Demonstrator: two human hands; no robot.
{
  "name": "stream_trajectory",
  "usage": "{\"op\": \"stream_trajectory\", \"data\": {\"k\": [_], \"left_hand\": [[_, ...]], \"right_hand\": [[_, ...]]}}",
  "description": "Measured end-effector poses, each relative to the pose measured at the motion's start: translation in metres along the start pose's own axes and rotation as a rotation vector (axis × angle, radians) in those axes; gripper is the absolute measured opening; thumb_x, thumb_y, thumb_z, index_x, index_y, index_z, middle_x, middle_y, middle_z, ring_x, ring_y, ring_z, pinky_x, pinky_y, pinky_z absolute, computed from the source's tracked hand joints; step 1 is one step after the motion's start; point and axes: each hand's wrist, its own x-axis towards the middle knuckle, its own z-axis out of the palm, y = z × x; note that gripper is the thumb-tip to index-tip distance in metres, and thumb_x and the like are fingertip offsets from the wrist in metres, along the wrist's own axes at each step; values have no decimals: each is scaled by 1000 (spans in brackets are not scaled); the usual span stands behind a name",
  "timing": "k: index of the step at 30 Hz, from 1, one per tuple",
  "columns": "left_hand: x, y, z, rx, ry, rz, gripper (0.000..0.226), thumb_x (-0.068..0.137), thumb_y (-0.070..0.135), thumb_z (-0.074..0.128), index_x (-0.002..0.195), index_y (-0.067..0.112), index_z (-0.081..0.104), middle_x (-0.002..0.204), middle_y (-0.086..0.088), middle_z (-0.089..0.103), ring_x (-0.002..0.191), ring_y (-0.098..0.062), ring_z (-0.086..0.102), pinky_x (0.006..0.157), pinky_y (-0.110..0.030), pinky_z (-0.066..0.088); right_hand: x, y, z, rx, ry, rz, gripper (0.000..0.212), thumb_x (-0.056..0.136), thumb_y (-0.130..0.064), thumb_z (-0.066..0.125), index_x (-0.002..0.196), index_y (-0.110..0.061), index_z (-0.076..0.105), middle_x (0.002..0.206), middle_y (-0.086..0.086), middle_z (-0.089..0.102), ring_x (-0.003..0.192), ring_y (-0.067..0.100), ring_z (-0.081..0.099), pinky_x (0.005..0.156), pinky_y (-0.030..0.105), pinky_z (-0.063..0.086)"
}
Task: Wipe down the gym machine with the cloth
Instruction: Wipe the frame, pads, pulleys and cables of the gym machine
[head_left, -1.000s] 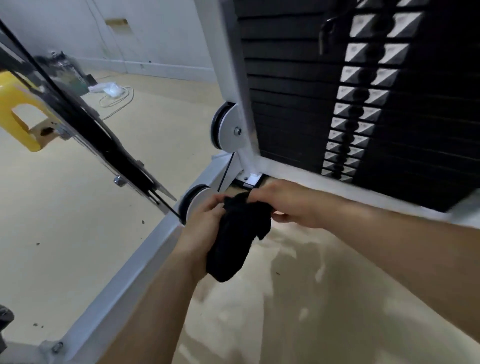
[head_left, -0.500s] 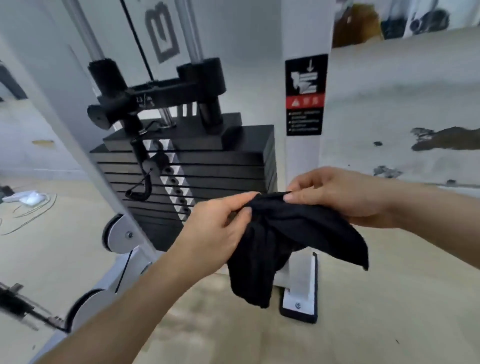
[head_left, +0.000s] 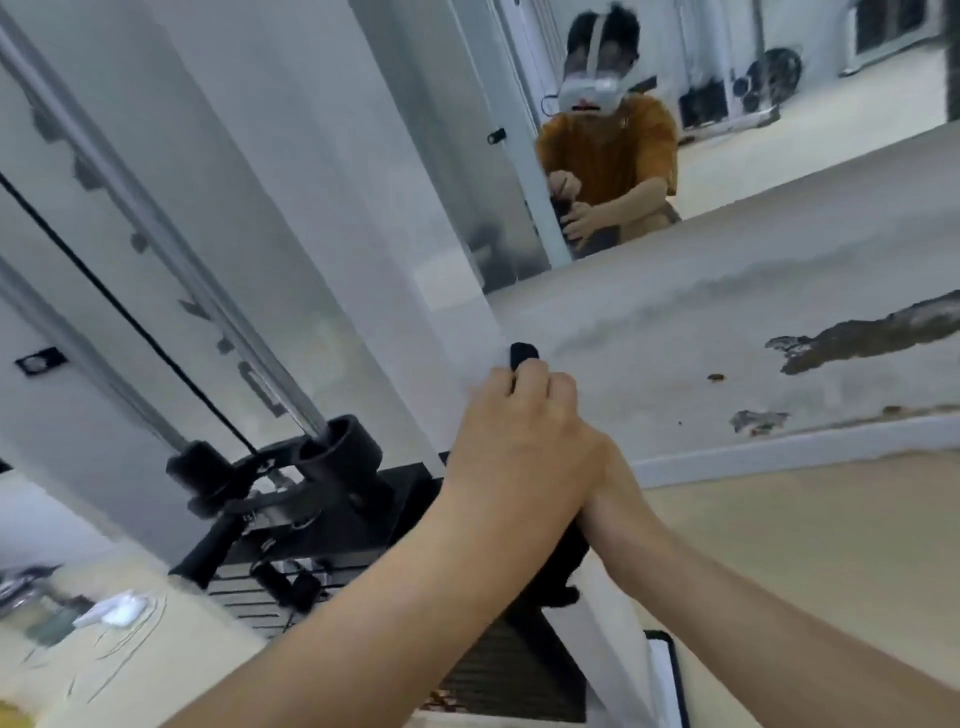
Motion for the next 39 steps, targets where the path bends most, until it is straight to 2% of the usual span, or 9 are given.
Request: {"op": "stream_trajectory", "data": {"k": [4,7,11,18,22,26,29,34,39], "left_hand": [[26,-45,-20,142,97,384,34,100,17,38,132,10,47,126,-13,52,123,-34,40,115,-44,17],[45,-89,-59,218,45,487,35,98,19,42,129,6,50,125,-13,56,120,-35,41,113,-50,13],[73,-121,-116,140,-80,519,23,95,19,38,105,16,59,115,-5,59,114,-27,45,104,-41,26],[89,-191,-199,81,-63,507,23,89,14,33,104,21,48,112,-4,60,113,-26,50,107,-41,26],[102,-238,-242,59,73,465,13,80,18,25,89,24,33,102,-4,62,104,-27,53,103,-41,29],[97,-260,-262,217,-144,537,48,93,31,40,137,10,40,153,-22,24,144,-36,13,116,-57,-3],[97,-270,-284,265,-237,564,61,94,29,38,147,4,23,159,-21,5,147,-36,-1,115,-59,-9],[109,-300,-330,148,-8,365,43,99,24,27,137,4,36,147,-15,35,141,-32,23,118,-50,3],[113,-338,-344,232,-21,502,51,102,33,22,144,4,22,154,-25,21,145,-39,10,115,-59,-4]], "right_hand": [[2,-10,9,-420,115,43,49,97,-22,55,142,-19,36,142,-3,45,131,15,42,109,38,37],[-10,-42,33,72,98,47,37,88,-15,67,123,-14,56,123,5,57,113,22,54,92,31,51],[2,-83,63,65,213,113,19,96,-7,49,111,-13,57,112,7,59,102,25,55,91,46,47],[25,-214,90,430,235,49,37,89,11,47,74,-18,65,60,-8,54,55,6,44,47,16,39],[26,-263,103,504,85,35,24,96,-21,52,113,-25,68,80,-15,65,69,0,56,61,19,46],[18,-262,113,-50,165,139,41,103,-28,39,143,-37,41,141,-14,48,133,10,41,109,41,36],[29,-282,116,-55,246,300,37,104,-28,36,138,-43,38,143,-14,44,136,9,39,114,39,31],[59,-356,137,119,64,68,29,94,-42,59,119,-28,65,122,-4,62,116,11,57,110,37,41],[57,-361,142,-219,23,-25,43,101,-42,31,144,-36,32,141,-16,43,130,9,40,109,46,32]]}}
